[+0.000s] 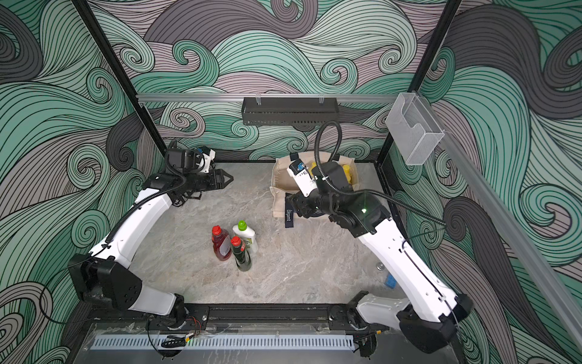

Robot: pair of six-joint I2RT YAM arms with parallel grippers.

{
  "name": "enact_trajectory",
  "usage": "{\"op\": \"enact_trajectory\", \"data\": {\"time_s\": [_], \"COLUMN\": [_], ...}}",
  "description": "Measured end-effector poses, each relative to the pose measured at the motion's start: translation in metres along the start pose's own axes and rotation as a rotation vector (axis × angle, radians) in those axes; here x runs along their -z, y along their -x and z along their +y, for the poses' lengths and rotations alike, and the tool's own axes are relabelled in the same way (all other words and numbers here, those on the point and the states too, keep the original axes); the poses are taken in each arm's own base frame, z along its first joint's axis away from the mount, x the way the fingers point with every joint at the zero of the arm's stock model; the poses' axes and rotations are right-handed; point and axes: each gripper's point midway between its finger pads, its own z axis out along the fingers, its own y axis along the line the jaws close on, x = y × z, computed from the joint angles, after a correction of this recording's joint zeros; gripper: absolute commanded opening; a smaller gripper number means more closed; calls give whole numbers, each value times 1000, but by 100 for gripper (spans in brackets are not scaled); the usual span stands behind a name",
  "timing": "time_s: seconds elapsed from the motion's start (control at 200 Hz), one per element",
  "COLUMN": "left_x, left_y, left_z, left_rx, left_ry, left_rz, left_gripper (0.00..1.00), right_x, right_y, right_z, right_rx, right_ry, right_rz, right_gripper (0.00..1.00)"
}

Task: Pack dish soap into the shopping bag
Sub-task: Pick up the bottle of dish soap at the center of the board.

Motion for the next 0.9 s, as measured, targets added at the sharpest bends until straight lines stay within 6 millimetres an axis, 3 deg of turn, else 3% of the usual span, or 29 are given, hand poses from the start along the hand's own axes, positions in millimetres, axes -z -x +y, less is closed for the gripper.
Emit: {"op": "enact_trajectory", "data": {"time_s": [0.135,0.3,0.41,0.545,0.896], "left_x": [1,1,6,19,26], "left_y": [1,-1,-2,5,11], "left_z": [9,21,22,15,15], "left_rx": [6,21,21,6,1], "left_ry": [29,61,70,61,61], "left_rz": [-7,-8,-17,-59,-89], "left_gripper": [71,78,81,84,84], "right_x": [-10,-48,-77,-109,-166], "right_y": [-13,-37,-48,-45,-44], "right_z": [46,83,91,106,125], "right_rx": [45,80,79,83,92], "right_ry": [119,206,228,263,289], "right_rz": [17,84,110,100,77], "right_gripper": [69,68,67,67,67]}}
